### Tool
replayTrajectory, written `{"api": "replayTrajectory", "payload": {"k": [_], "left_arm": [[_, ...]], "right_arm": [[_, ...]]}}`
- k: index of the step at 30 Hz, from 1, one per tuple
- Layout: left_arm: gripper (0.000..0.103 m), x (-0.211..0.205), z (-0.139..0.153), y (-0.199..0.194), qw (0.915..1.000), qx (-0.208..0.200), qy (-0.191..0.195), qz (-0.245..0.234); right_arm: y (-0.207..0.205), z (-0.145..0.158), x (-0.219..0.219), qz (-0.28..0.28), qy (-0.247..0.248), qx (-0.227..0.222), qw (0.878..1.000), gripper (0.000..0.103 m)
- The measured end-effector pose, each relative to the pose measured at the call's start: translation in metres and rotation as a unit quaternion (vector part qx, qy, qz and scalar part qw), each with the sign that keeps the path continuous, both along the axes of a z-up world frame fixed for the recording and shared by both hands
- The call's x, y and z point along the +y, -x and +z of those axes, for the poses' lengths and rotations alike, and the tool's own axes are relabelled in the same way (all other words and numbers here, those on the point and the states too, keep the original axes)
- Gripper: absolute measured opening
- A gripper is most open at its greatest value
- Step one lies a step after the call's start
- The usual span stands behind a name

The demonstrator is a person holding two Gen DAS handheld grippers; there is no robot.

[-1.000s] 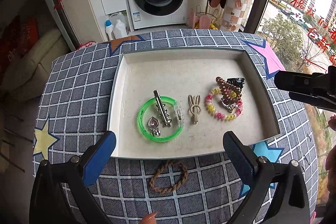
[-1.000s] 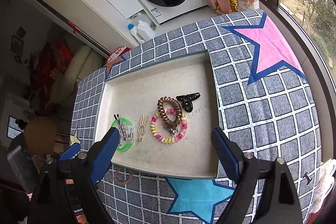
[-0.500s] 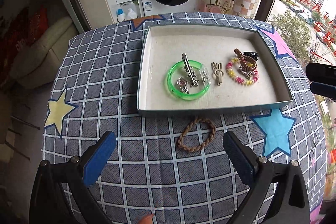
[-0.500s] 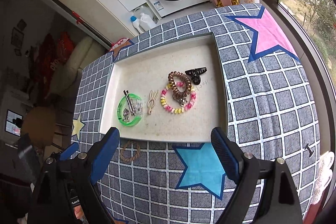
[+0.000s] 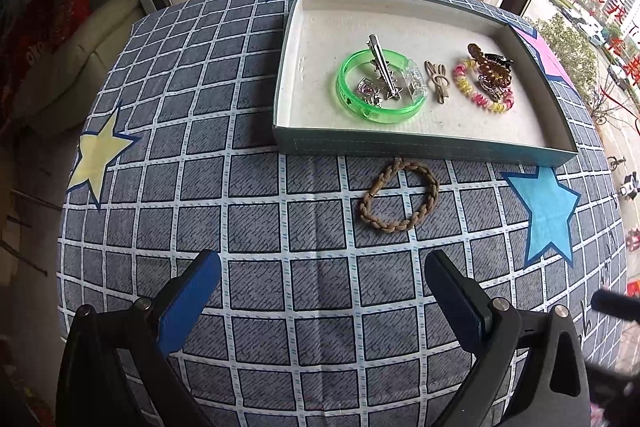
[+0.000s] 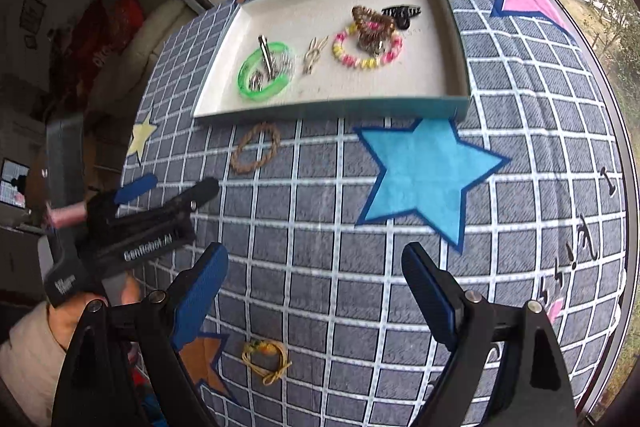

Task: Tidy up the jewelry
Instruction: 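Move the left tool toward the braided bracelet while the right tool moves toward the gold charm bracelet, then grasp the braided brown bracelet with the left tool while the right tool grasps the gold charm bracelet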

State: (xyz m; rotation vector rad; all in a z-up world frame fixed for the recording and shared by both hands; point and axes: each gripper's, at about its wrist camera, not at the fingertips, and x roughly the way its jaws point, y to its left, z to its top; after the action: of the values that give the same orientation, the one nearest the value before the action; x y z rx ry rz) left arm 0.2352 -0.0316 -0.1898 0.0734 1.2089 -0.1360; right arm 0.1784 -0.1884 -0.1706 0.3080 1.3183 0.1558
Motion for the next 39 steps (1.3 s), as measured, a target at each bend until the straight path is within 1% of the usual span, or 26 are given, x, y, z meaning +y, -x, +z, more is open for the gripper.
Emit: {"api": "replayTrajectory", "payload": {"k": [5, 9, 12, 14, 15, 16, 21, 22, 23, 26, 31, 33, 34, 36, 39], "left_arm": [[0.103, 0.002, -0.008, -0.004, 0.9998, 0.011, 0.008, 0.013], [0.103, 0.002, -0.012, -0.009, 0.9997, 0.013, 0.015, 0.015], [0.103, -0.002, -0.016, -0.013, 0.9997, 0.013, 0.019, 0.009], [0.098, -0.006, -0.018, -0.015, 0.9997, 0.015, 0.018, 0.002], [0.098, -0.007, -0.02, -0.017, 0.9997, 0.017, 0.017, 0.0], [0.098, -0.008, -0.02, -0.017, 0.9997, 0.016, 0.018, 0.0], [0.098, -0.015, -0.02, -0.023, 0.9997, 0.008, 0.021, -0.011], [0.096, -0.018, -0.021, -0.025, 0.9996, 0.007, 0.022, -0.013], [0.09, -0.021, -0.022, -0.027, 0.9996, 0.007, 0.021, -0.016], [0.09, -0.026, -0.026, -0.033, 0.9995, 0.011, 0.021, -0.02], [0.09, -0.035, -0.028, -0.037, 0.9994, 0.004, 0.019, -0.029], [0.09, -0.036, -0.028, -0.037, 0.9993, 0.002, 0.016, -0.034], [0.09, -0.038, -0.029, -0.038, 0.9992, 0.001, 0.015, -0.037], [0.084, -0.044, -0.031, -0.042, 0.999, 0.002, 0.015, -0.042], [0.083, -0.048, -0.031, -0.044, 0.9988, 0.001, 0.02, -0.045]], "right_arm": [[0.034, -0.024, 0.029, 0.04, 0.018, 0.032, 0.999, 0.091], [0.051, -0.037, 0.049, 0.077, 0.042, 0.034, 0.996, 0.09], [0.06, -0.044, 0.06, 0.115, 0.062, 0.025, 0.991, 0.089], [0.065, -0.049, 0.067, 0.138, 0.079, 0.023, 0.987, 0.083], [0.066, -0.051, 0.07, 0.146, 0.084, 0.022, 0.986, 0.077], [0.067, -0.053, 0.072, 0.151, 0.088, 0.022, 0.984, 0.074], [0.071, -0.058, 0.084, 0.171, 0.101, 0.011, 0.98, 0.072], [0.071, -0.06, 0.087, 0.176, 0.105, 0.01, 0.979, 0.071], [0.071, -0.062, 0.09, 0.181, 0.109, 0.009, 0.977, 0.07], [0.072, -0.064, 0.104, 0.203, 0.132, -0.006, 0.97, 0.068], [0.078, -0.068, 0.12, 0.235, 0.168, -0.024, 0.957, 0.062], [0.081, -0.07, 0.125, 0.245, 0.177, -0.028, 0.953, 0.061], [0.082, -0.07, 0.126, 0.249, 0.178, -0.03, 0.951, 0.06], [0.084, -0.07, 0.128, 0.253, 0.179, -0.032, 0.95, 0.059], [0.088, -0.07, 0.134, 0.259, 0.18, -0.036, 0.948, 0.056]]}}
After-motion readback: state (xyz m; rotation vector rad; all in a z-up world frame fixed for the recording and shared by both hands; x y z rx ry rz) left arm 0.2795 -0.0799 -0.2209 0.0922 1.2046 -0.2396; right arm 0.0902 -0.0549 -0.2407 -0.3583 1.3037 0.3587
